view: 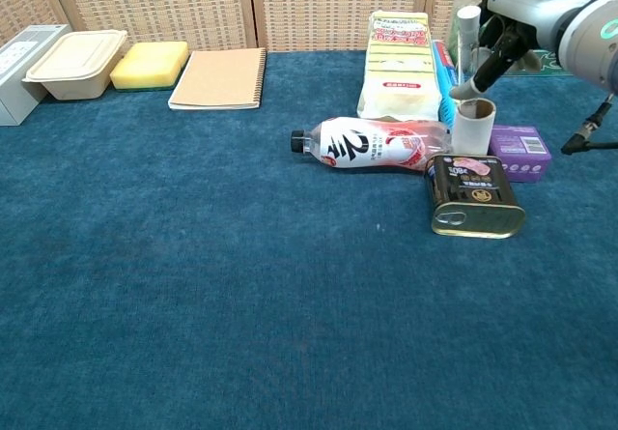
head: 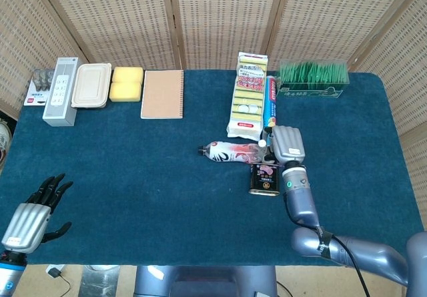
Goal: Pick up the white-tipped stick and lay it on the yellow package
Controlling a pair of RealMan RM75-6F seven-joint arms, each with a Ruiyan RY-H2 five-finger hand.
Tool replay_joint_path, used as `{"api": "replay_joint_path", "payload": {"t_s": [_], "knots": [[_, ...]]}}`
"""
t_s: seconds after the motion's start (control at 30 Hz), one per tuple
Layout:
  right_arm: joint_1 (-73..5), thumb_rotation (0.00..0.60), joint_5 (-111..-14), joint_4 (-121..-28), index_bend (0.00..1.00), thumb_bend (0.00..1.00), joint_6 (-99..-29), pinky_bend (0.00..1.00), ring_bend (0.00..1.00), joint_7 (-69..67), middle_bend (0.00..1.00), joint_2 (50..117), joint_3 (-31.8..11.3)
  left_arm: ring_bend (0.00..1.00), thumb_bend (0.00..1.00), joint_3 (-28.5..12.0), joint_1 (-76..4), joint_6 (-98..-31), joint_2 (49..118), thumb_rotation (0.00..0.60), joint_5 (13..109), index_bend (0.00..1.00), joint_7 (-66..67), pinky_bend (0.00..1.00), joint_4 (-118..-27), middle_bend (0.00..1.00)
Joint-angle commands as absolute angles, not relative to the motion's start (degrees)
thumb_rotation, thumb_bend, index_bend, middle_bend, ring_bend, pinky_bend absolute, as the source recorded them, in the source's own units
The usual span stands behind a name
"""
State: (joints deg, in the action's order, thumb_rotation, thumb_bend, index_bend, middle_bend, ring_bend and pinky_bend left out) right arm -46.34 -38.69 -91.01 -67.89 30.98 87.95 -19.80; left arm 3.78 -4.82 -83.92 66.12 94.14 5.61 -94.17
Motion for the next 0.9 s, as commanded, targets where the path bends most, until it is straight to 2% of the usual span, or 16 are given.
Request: {"api": "replay_joint_path", "payload": {"t_s": [0.03, 0.57, 0.9], "knots": [[-46.39, 0.600, -38.47, -92.36, 0.64, 0.29, -68.23, 0.82, 0.84, 31.44, 0.78, 86.76, -20.56, 0.03, 0.20, 3.84, -4.75, -84.18, 66.13, 0.599, 94.41, 0.10, 5.64, 0.27, -94.22, 0.04], [-46.72, 0.600, -35.77, -99.43, 0.66, 0.29, -69.47, 0.84, 0.87, 33.35, 0.81, 80.97, -23.18, 0.03, 0.20, 3.91, -4.71, -84.20, 66.13, 0.599, 94.53, 0.10, 5.80, 0.27, -94.23, 0.04], [-46.05, 0.600, -35.84, -107.15, 0.67, 0.30, -72.41, 0.85, 0.90, 34.60, 0.83, 74.98, -24.44, 0.03, 0.20, 4.24, -4.51, -84.69, 66.13, 0.600, 95.31, 0.10, 5.82, 0.27, -94.23, 0.04]]}}
